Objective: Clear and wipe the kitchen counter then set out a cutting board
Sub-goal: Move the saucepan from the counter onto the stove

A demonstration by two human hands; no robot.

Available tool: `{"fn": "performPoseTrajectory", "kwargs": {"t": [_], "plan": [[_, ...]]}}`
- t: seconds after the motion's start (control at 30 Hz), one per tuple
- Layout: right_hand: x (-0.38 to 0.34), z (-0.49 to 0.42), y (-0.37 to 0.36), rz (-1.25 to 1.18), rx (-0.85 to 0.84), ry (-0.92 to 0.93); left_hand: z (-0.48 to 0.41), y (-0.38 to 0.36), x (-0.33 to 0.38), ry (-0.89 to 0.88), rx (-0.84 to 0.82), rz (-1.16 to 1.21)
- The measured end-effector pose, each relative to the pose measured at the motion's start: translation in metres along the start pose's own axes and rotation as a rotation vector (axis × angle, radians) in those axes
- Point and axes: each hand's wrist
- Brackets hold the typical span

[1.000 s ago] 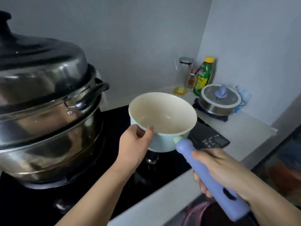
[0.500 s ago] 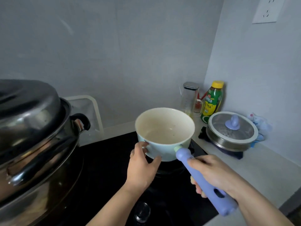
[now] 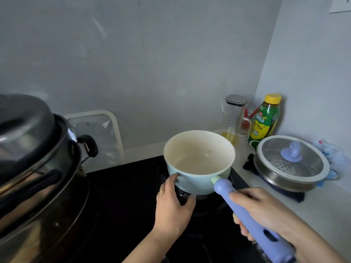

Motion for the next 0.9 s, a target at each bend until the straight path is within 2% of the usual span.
{"fn": "performPoseTrajectory", "kwargs": {"t": [0.3, 0.5, 0.6, 0.73, 0.8, 0.87, 0.9], "plan": [[-0.004, -0.007, 0.006, -0.044, -0.061, -0.010, 0.000, -0.004, -0.004, -0.015, 0.046, 0.001], [-0.005, -0.004, 0.007, -0.080, -0.089, -0.020, 0.001, -0.005, -0.002, -0.015, 0.019, -0.016], [-0.007, 0.003, 0.006, -0.052, -0.042, 0.012, 0.006, -0.001, -0.003, 0.014, -0.009, -0.019], [-0.001, 0.010, 0.012, 0.342, 0.190, 0.290, 0.021, 0.012, -0.004, 0.092, -0.017, 0.026], [0.003, 0.016, 0.009, 0.462, 0.307, 0.479, 0.037, 0.022, -0.008, 0.154, -0.022, 0.029], [0.004, 0.026, -0.004, 0.439, 0.339, 0.679, 0.059, 0.037, -0.014, 0.204, -0.023, 0.018], [0.003, 0.033, -0.016, 0.342, 0.276, 0.720, 0.071, 0.047, -0.019, 0.221, -0.011, 0.009]]}}
Point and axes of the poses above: each hand's wrist, its own z-axis away from the middle knuckle, its own y-axis out of the back of the hand, x = y × z, and after that the axes turned 8 degrees about -z, right-handed
